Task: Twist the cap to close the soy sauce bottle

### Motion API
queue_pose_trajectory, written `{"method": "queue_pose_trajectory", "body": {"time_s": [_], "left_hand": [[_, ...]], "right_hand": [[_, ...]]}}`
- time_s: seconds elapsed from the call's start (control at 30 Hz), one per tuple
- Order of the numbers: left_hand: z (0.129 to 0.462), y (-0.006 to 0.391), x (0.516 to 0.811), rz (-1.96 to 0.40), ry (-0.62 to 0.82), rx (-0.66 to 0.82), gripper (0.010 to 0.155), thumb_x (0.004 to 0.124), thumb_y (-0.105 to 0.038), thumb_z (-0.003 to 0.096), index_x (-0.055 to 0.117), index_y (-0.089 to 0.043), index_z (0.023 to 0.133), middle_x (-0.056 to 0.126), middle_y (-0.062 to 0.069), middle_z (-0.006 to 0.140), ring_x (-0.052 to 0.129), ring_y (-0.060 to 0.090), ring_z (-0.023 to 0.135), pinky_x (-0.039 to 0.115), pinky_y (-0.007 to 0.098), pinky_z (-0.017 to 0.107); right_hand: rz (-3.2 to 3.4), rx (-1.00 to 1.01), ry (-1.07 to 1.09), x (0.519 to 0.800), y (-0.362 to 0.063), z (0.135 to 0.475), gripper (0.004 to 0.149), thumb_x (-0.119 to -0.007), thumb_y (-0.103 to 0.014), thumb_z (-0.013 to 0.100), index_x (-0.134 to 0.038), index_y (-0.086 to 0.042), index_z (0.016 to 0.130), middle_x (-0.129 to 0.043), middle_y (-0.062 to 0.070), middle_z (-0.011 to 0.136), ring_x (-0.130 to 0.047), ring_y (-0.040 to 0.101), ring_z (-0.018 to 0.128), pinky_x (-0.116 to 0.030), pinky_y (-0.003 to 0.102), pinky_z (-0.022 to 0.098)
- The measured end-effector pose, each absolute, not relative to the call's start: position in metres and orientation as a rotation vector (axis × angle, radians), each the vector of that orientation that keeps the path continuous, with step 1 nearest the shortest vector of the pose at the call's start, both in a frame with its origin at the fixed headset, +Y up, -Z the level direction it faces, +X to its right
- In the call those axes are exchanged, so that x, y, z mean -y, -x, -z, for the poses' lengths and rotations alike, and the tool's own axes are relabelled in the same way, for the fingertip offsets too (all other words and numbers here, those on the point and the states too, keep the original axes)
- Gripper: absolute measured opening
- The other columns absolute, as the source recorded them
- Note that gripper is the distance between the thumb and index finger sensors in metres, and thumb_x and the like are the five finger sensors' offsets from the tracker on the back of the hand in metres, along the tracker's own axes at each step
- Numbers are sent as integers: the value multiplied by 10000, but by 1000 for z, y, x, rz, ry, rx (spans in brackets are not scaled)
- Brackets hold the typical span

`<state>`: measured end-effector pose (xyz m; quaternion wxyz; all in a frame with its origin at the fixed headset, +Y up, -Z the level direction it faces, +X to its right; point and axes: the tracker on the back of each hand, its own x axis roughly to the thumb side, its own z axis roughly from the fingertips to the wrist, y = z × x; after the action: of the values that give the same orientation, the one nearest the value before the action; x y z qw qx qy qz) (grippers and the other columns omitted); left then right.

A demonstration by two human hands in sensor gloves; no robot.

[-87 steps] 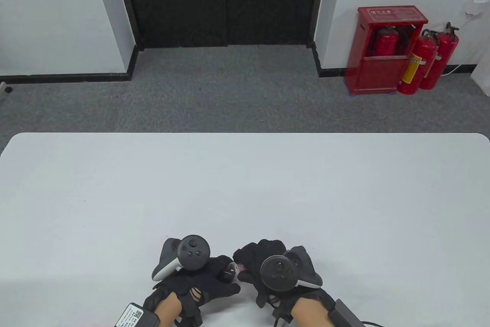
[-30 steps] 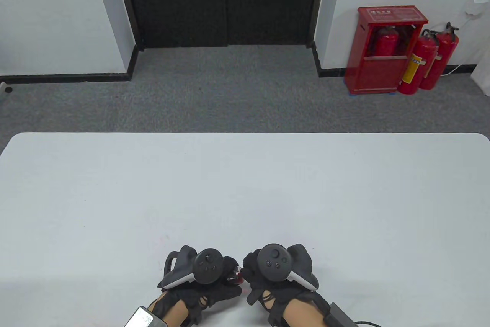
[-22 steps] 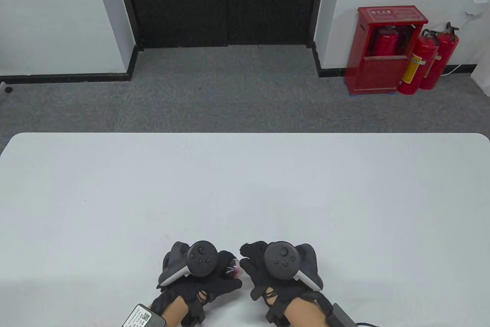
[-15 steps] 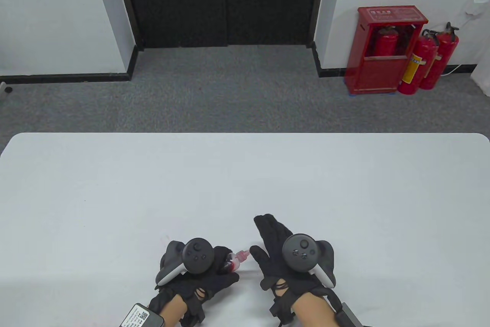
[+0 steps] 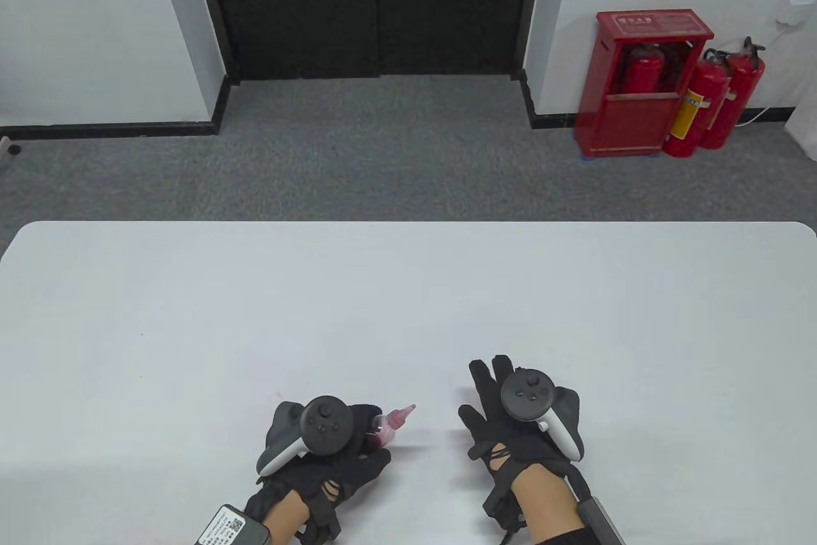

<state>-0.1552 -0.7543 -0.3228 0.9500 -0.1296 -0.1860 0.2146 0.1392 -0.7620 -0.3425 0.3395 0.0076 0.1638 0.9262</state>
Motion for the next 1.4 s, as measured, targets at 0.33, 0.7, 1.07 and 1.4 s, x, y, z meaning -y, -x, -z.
{"method": "queue_pose_trajectory", "body": {"time_s": [0.33,0.7,1.07,1.4], "left_hand": [[339,165,742,-649,302,305,774,610,-636,395,268,-334,1021,515,-111,1064,850,223,907,692,547,666],[414,141,696,-718,126,6,757,954,-579,339,587,-441,987,790,-235,1046,509,346,1144,429,666,736],[446,101,745,-680,283,-102,758,991,-588,284,635,-462,942,849,-267,998,565,336,1134,473,654,729],[444,95,758,-594,247,-109,777,977,-595,261,612,-446,930,853,-259,971,647,317,1107,510,635,729]], "right_hand": [[-2372,-449,-40,759,-141,342,792,-611,-485,471,-111,-368,1075,-6,26,1206,-3,447,1068,-216,765,664],[-2310,-419,-65,750,-145,342,786,-604,-461,476,-121,-334,1082,-58,38,1218,-37,458,1074,-233,767,663],[-2274,-421,-63,747,-148,342,774,-604,-447,478,-147,-326,1090,-69,55,1220,-41,462,1074,-232,769,661],[-2258,-453,-69,748,-148,343,771,-605,-450,477,-163,-319,1095,-81,67,1220,-50,464,1074,-240,767,661]]}}
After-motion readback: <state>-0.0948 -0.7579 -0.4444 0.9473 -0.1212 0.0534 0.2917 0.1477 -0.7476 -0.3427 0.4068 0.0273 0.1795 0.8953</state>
